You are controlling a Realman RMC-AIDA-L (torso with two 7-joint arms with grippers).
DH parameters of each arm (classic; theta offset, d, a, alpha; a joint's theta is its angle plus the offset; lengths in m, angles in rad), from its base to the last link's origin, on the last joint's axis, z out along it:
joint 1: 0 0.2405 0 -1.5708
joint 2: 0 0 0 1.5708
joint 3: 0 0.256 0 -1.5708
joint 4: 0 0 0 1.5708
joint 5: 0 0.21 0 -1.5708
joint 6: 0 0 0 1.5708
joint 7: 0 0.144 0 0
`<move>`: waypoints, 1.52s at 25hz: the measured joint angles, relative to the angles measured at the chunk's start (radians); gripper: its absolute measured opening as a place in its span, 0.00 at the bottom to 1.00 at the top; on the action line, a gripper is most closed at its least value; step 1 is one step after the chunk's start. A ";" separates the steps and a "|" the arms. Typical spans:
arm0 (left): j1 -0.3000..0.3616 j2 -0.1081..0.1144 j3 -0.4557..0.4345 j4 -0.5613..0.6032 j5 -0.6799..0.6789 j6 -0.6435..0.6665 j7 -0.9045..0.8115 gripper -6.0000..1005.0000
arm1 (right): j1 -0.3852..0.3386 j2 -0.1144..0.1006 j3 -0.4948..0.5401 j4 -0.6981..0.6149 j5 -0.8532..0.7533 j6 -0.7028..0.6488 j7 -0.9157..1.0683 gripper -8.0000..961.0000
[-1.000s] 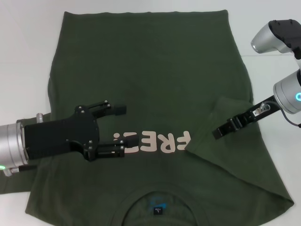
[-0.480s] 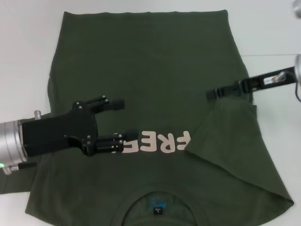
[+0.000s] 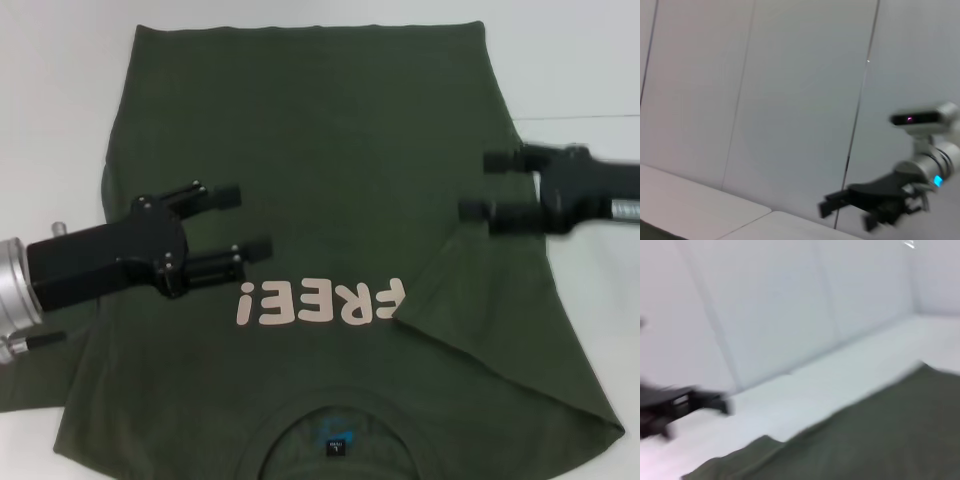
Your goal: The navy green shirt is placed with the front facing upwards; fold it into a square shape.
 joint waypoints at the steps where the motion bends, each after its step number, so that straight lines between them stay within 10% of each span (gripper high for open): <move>1: 0.000 0.001 -0.001 0.003 -0.001 -0.003 -0.019 0.86 | -0.017 0.005 0.000 -0.001 0.006 -0.025 -0.052 0.96; 15: 0.065 0.006 0.000 0.067 0.005 -0.035 -0.227 0.86 | -0.126 0.015 -0.008 0.006 -0.023 -0.216 -0.238 0.97; 28: 0.172 -0.025 0.008 0.483 0.193 -0.045 -0.648 0.86 | -0.103 0.080 -0.015 0.014 -0.043 -0.175 -0.287 0.97; 38: 0.224 -0.038 0.004 0.720 0.331 -0.032 -0.916 0.85 | -0.047 0.086 -0.020 0.140 -0.036 -0.112 -0.327 0.97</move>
